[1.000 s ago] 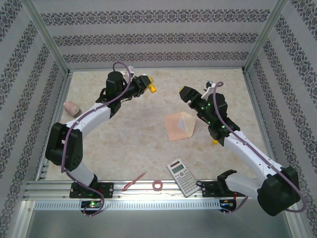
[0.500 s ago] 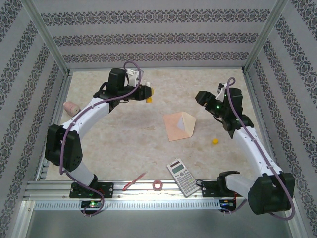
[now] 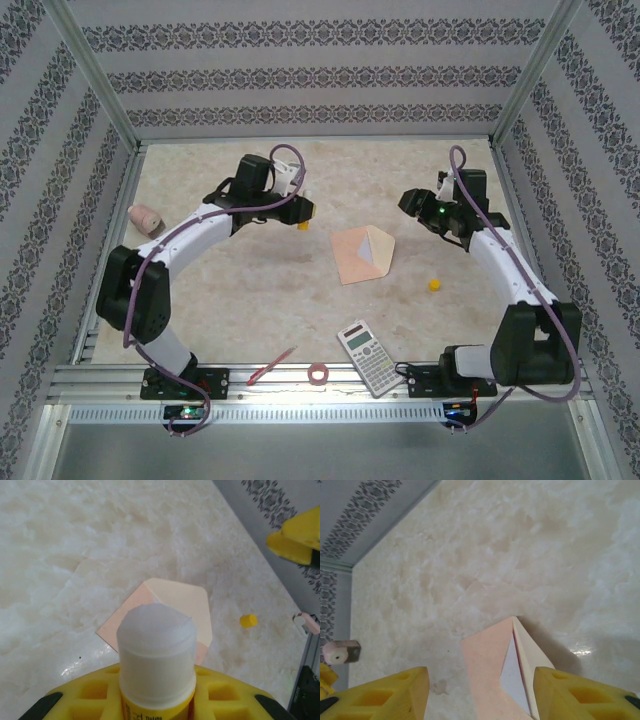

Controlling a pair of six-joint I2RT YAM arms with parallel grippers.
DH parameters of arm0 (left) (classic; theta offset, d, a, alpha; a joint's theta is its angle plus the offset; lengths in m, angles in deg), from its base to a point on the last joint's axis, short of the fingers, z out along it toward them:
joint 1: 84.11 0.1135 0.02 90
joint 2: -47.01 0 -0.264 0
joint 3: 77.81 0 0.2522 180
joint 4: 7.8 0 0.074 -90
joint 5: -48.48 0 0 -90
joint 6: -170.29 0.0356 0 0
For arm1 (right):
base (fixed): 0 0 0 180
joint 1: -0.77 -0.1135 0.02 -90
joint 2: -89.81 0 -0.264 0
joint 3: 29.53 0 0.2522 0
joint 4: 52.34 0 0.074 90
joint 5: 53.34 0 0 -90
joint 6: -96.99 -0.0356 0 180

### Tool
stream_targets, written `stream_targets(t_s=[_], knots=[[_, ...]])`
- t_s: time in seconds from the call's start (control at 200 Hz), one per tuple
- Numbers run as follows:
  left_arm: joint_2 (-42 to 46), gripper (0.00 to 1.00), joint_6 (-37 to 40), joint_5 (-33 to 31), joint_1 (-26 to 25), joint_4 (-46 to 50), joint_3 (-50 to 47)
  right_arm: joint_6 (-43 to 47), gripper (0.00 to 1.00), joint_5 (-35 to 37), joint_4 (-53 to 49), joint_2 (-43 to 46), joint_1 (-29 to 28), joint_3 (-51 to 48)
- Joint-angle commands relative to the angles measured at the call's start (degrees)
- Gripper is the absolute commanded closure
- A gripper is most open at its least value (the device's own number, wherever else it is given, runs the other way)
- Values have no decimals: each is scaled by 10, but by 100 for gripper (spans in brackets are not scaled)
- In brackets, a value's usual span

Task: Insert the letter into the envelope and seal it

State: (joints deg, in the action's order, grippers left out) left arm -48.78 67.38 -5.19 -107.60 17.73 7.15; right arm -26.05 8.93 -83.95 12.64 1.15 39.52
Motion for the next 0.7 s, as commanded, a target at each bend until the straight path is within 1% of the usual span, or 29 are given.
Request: stream_targets(t_s=[0.0,0.04,0.11,0.185,0.245,0.345,0.445,0.54,0.695], knots=[[-42,87,-34,-7,-13,-6,24,40,44,8,-35,-37,11,34],[-52,87,-51,-1,-16,-22,24,49,45,13,-47,-52,14,42],[-65,88,-74,-9,-24,-51,19,58,48,22,-56,-73,15,50],[-83,89,-96,-14,-31,-74,17,59,54,30,-56,-88,16,52],[-96,90,-117,-27,-37,-86,18,61,55,37,-61,-101,16,54],[-112,90,-147,-33,-48,-114,16,65,56,42,-61,-121,16,53],[-125,90,-168,-38,-55,-129,16,70,58,46,-67,-134,16,54],[-138,90,-186,-38,-58,-141,15,75,63,53,-77,-140,16,56],[-150,91,-199,-41,-61,-149,13,84,78,59,-82,-149,16,53]])
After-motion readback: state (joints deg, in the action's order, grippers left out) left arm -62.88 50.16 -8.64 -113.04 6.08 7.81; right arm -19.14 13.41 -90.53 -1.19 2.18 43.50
